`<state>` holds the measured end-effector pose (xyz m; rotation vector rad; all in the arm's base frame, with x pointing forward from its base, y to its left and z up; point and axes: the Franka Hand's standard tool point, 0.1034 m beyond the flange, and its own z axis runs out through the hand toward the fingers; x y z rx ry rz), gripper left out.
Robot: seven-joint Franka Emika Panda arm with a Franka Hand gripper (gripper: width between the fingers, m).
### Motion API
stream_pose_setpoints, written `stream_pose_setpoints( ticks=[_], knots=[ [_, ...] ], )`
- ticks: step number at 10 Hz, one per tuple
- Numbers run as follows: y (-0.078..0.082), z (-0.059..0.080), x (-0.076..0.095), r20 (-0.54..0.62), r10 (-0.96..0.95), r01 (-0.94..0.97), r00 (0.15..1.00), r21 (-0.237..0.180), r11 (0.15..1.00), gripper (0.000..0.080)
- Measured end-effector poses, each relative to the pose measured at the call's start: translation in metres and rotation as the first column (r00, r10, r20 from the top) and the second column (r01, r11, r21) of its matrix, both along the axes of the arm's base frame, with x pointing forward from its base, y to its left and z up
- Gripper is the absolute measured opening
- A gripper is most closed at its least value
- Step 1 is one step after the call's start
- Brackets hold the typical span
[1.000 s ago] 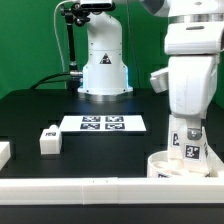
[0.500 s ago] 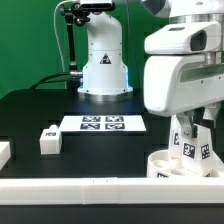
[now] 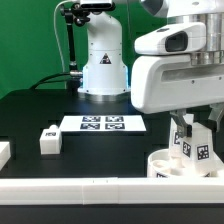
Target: Assemble stool
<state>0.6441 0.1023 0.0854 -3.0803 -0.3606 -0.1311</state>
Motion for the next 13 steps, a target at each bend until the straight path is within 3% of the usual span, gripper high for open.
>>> stream_pose_setpoints(
  ticks=[4,7,12,13],
  knots=[
    [-0.0004,-0.0001,0.0000,-0.015,-0.251,0.252,0.968,0.025,0.967,0.0340],
    [-0.0007,-0.0009,-0.0006,-0.049,-0.498,0.501,0.866,0.072,0.863,0.0340],
    [0.0061,-0.0032,-0.0040,-0.117,-0.821,0.830,0.558,0.079,0.553,0.0340],
    [0.0078,-0.0032,-0.0040,-0.131,-0.877,0.887,0.462,0.077,0.455,0.0340]
  ],
)
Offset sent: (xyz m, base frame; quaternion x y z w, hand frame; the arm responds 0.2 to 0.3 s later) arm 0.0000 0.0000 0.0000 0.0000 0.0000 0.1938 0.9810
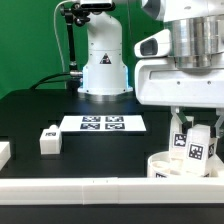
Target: Assemble stool
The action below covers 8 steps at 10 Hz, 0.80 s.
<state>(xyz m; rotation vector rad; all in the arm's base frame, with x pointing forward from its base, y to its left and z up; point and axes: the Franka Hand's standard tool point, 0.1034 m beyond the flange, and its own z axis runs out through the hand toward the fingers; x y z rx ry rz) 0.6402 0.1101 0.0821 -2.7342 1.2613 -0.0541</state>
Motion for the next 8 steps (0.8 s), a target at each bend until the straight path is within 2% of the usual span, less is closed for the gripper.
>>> stream_pose_setpoints(
  ticks=[5,8],
  knots=[
    [0.0016,0.0002,-0.0001,-0.034,-0.230,0.231,0.973,0.039,0.972,0.0340],
    [0.0047,0.0001,-0.0005,-0.070,-0.404,0.409,0.912,0.066,0.910,0.0340]
  ],
)
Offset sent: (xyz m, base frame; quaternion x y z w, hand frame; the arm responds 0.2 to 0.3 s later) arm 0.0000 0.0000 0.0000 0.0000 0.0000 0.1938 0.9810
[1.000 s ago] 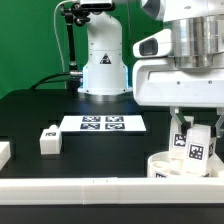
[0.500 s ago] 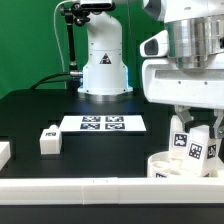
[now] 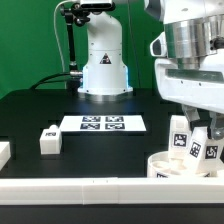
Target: Assemble stool
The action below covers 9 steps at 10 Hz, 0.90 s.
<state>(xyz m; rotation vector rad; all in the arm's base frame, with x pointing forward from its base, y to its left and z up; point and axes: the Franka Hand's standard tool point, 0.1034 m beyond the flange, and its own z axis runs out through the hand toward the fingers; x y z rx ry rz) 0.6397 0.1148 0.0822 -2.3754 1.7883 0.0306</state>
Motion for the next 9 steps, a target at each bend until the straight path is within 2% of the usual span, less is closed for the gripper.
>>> stream_pose_setpoints(
  ticks=[2,3,4,5,6,8,9],
  knots=[
    [0.002,0.000,0.000,-0.013,-0.085,0.086,0.996,0.018,0.996,0.0340],
    [0.003,0.000,0.001,-0.025,-0.202,0.203,0.979,0.047,0.978,0.0340],
    [0.004,0.000,0.002,-0.033,-0.293,0.294,0.956,0.068,0.953,0.0340],
    [0.009,0.000,0.003,-0.050,-0.449,0.452,0.892,0.097,0.887,0.0340],
    [0.011,0.000,0.003,-0.066,-0.502,0.507,0.862,0.112,0.855,0.0340],
    [0.012,0.000,0.003,-0.085,-0.552,0.559,0.829,0.123,0.820,0.0340],
    [0.012,0.000,0.003,-0.108,-0.608,0.617,0.787,0.128,0.776,0.0340]
  ],
)
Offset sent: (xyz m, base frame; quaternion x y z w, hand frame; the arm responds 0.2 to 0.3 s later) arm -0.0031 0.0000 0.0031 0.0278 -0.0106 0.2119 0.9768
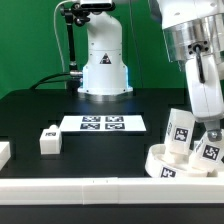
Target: Assemble stool
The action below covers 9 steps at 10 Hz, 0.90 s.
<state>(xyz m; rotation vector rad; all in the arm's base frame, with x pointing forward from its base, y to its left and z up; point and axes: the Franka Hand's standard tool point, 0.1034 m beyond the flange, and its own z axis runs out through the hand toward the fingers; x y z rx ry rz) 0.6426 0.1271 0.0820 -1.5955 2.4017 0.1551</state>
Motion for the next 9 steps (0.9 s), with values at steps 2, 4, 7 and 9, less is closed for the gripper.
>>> stream_pose_setpoints(
  ticks=[2,4,7,9],
  knots=[
    [0.0007,-0.0008,-0.0003,-0.016,-0.069,0.070,0.997,0.018,0.997,0.0340],
    [0.0014,0.0000,0.0006,-0.023,-0.133,0.134,0.991,0.046,0.990,0.0340],
    [0.0041,-0.0004,0.0003,-0.021,-0.139,0.140,0.990,0.063,0.988,0.0433],
    [0.0014,0.0080,0.0018,0.009,-0.034,0.034,0.999,0.052,0.998,0.0573]
  ],
)
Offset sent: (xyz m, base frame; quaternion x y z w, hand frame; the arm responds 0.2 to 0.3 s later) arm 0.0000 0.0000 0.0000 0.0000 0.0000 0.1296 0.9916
